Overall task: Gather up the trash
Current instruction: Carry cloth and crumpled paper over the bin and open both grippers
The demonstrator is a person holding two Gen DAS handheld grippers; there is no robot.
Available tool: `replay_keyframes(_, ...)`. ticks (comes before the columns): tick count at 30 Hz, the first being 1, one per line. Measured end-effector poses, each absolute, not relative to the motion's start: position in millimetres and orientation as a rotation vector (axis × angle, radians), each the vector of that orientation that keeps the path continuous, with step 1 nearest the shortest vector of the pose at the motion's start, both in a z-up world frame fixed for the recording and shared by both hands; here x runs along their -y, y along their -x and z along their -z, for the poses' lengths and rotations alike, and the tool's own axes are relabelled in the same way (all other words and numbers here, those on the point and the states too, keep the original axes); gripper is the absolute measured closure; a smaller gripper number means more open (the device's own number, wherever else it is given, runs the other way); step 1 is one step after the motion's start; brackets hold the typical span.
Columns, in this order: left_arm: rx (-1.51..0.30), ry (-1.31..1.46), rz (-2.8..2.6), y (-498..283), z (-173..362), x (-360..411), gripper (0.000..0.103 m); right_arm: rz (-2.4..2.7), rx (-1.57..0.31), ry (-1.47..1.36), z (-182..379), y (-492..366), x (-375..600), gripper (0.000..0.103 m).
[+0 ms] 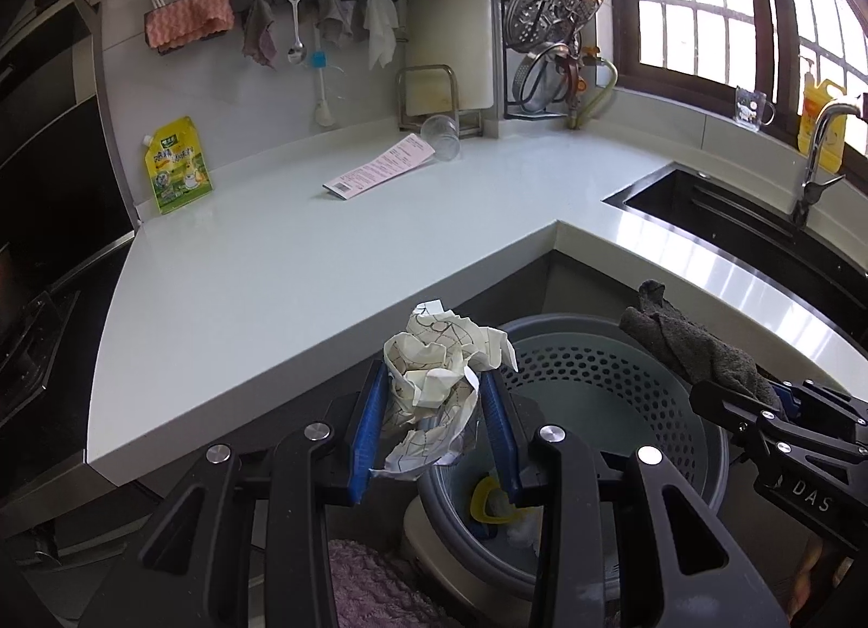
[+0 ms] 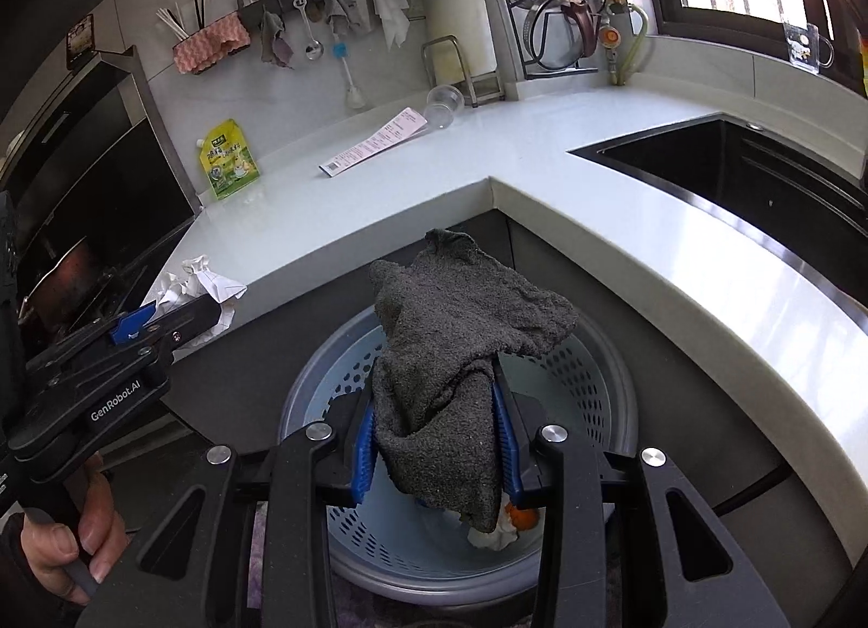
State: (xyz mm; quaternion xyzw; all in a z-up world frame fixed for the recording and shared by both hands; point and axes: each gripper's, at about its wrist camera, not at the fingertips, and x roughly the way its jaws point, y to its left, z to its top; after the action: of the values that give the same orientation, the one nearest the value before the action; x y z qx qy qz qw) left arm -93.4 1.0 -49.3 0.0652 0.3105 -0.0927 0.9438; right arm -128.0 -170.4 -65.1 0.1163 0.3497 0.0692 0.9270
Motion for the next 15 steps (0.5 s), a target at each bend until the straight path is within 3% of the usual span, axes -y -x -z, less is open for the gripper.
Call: replay_keyframes(15, -0.716, -0.155, 0.239, 72.0, 76.3, 27.2, 0.065, -0.135, -0.810, -0.260, 94.1, 116.8, 174.8, 0.069)
